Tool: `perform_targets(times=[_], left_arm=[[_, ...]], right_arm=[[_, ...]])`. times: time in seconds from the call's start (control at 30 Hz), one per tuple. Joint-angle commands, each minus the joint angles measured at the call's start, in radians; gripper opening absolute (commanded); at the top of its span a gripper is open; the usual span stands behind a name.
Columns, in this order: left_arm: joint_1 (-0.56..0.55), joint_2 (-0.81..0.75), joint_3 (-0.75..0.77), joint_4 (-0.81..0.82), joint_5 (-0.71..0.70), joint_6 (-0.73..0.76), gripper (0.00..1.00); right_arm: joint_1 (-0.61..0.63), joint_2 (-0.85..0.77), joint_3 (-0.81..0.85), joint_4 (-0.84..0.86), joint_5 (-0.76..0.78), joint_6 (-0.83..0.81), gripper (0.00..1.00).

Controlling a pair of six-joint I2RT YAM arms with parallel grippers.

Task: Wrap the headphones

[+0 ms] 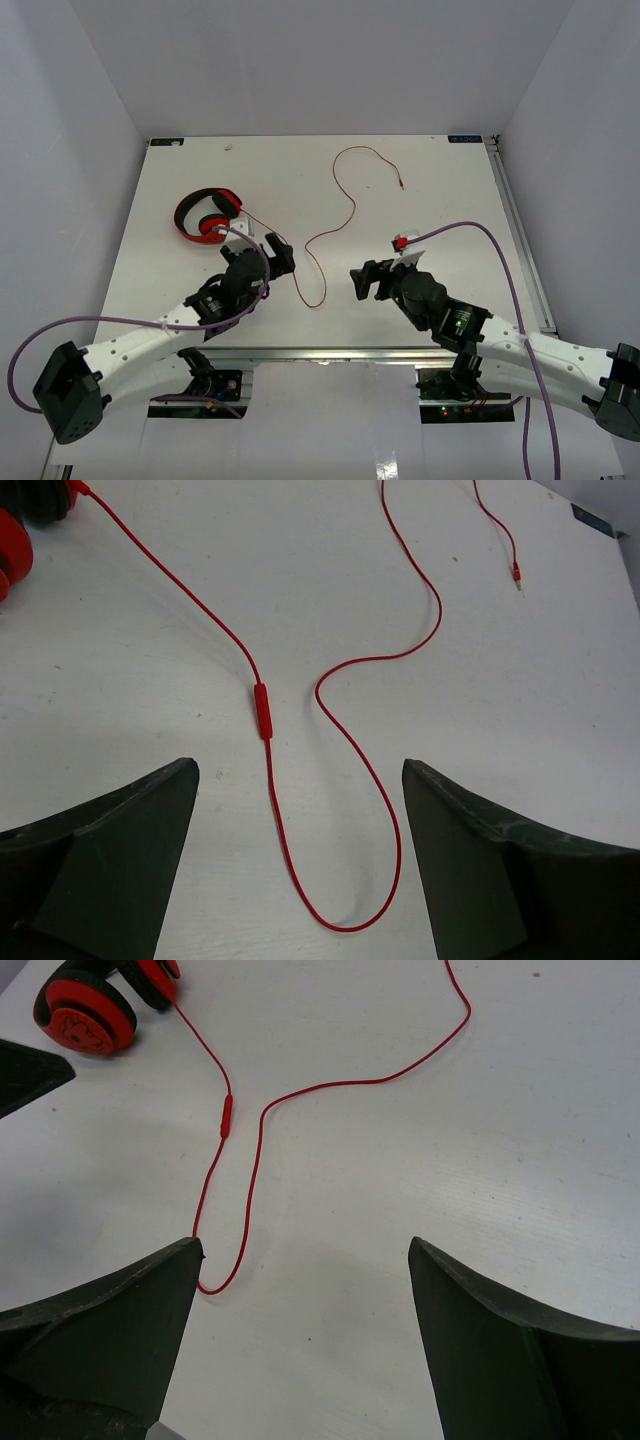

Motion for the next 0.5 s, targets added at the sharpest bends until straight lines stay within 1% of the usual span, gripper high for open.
perform_targets(times=[0.0, 0.07, 0.1, 0.13, 0.2, 0.27, 0.33, 0.37, 0.43, 0.47], left_arm=[[0.11, 0.131, 0.224, -0.207, -0.067, -0.051, 0.93], [0.223, 0.18, 0.306, -0.256, 0.033, -0.072, 0.93], [0.317, 0.195, 0.327, -0.256, 0.097, -0.088, 0.93], [0.389, 0.21, 0.347, -0.254, 0.162, -0.095, 0.92], [0.485, 0.247, 0.403, -0.273, 0.263, -0.085, 0.91], [0.573, 0.291, 0.48, -0.3, 0.303, -0.059, 0.9], [0.699, 0.35, 0.585, -0.369, 0.336, -0.024, 0.9], [0.749, 0.382, 0.613, -0.386, 0.364, 0.001, 0.9], [0.811, 0.431, 0.633, -0.383, 0.417, 0.067, 0.89], [0.859, 0.451, 0.643, -0.374, 0.423, 0.103, 0.89]], right_arm=[[0.003, -0.036, 0.033, 0.032, -0.009, 0.019, 0.9], [0.003, -0.039, 0.03, 0.034, -0.008, 0.018, 0.9], [0.003, -0.038, 0.03, 0.034, -0.014, 0.018, 0.9], [0.003, -0.036, 0.03, 0.036, -0.021, 0.018, 0.9], [0.003, -0.032, 0.031, 0.04, -0.034, 0.017, 0.9], [0.003, -0.029, 0.036, 0.038, -0.038, 0.015, 0.9], [0.003, -0.031, 0.043, 0.027, -0.039, 0.013, 0.9], [0.003, -0.035, 0.045, 0.025, -0.04, 0.013, 0.9], [0.003, -0.049, 0.044, 0.024, -0.048, 0.015, 0.9], [0.003, -0.058, 0.041, 0.026, -0.053, 0.015, 0.9]])
